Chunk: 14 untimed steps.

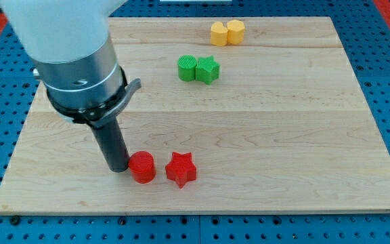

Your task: Move the green blocks right to the blue blocks

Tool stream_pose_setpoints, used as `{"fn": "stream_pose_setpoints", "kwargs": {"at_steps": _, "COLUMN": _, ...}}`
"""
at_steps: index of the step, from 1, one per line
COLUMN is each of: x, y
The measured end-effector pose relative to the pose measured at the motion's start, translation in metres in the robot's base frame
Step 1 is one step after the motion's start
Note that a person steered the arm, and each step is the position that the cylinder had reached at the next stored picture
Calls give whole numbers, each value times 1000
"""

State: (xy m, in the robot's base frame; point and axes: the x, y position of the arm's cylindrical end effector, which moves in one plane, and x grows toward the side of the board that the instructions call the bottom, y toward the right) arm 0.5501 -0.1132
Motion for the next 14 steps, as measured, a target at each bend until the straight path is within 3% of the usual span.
{"fn": "stream_pose_setpoints", "kwargs": {"at_steps": 2, "x": 8, "y": 39}}
{"fn": "stream_pose_setpoints", "kwargs": {"at_steps": 3, "x": 8, "y": 22}}
{"fn": "stream_pose_setpoints", "kwargs": {"at_steps": 4, "x": 8, "y": -37}}
{"fn": "stream_pose_setpoints", "kwargs": {"at_steps": 5, "x": 6, "y": -48}}
{"fn": "stream_pose_setpoints", "kwargs": {"at_steps": 14, "x": -6, "y": -84}}
